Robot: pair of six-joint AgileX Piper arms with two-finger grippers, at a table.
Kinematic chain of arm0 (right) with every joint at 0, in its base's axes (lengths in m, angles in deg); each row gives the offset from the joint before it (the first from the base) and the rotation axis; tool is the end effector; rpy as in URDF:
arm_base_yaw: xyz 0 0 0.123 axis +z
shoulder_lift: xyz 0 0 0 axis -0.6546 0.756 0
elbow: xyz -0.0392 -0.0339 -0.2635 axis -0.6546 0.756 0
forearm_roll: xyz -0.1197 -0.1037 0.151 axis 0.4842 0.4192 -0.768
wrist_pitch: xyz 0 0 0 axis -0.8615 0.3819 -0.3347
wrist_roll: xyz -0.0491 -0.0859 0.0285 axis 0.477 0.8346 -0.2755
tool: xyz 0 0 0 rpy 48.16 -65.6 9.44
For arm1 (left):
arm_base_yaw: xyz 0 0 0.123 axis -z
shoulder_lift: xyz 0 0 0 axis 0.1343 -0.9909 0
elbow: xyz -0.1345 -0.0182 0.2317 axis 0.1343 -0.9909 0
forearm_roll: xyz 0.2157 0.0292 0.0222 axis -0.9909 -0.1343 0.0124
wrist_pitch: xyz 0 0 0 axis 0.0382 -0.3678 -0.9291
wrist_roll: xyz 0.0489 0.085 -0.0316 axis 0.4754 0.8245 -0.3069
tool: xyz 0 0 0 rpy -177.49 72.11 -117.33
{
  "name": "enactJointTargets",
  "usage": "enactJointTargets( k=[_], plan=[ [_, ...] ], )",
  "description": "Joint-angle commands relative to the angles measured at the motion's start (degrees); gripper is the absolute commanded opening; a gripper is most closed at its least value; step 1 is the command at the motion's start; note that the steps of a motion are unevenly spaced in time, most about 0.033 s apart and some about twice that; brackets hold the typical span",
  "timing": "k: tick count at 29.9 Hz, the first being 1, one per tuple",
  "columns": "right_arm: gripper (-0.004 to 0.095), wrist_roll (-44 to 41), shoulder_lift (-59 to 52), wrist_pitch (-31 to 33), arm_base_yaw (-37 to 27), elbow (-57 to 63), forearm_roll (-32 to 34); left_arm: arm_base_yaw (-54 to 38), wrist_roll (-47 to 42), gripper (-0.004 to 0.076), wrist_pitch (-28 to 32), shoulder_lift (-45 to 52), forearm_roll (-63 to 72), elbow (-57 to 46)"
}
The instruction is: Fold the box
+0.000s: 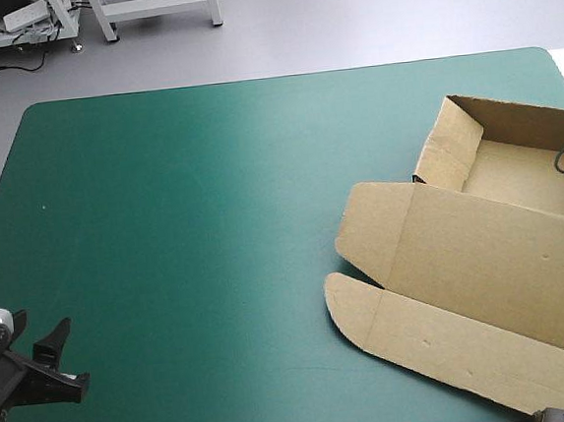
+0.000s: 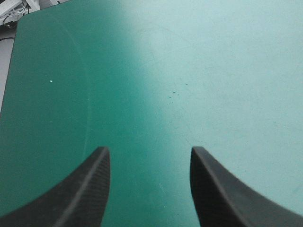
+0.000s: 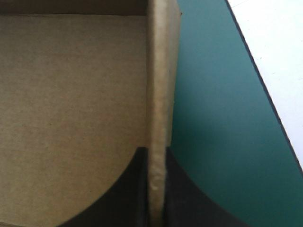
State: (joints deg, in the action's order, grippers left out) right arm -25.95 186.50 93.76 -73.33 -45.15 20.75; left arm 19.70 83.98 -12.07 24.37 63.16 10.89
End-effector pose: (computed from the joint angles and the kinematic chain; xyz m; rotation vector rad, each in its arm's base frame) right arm 0.2943 -0.1682 0.2661 0.5549 2.6591 0.0146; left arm 0.0341 0.0014 0.3680 0.3157 2.0968 0.0436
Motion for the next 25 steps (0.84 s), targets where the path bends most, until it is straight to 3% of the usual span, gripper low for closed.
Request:
enactJointTargets(
  k=[1, 9, 18, 25],
  plan=[
    [-0.0019, 2.8, -2.8, -6.9, -0.2, 3.7, -1.3, 0.2, -0.1, 0.037, 4.0, -0.8, 0.0, 1.2],
    [-0.0007, 9.0, -2.8, -8.9, -0.2, 6.0, -0.8, 0.2, -0.2, 0.037, 4.0, -0.8, 0.0, 1.2],
    [0.0306, 10.5, -2.9, -11.4, -0.2, 5.8, 1.8, 0.2, -0.2, 0.037, 3.9, -0.8, 0.0, 1.2],
    [0.0346, 10.2, -3.4, -6.7, -0.2, 1.9, 1.0, 0.2, -0.1, 0.037, 3.4, -0.8, -0.1, 1.2]
  ],
)
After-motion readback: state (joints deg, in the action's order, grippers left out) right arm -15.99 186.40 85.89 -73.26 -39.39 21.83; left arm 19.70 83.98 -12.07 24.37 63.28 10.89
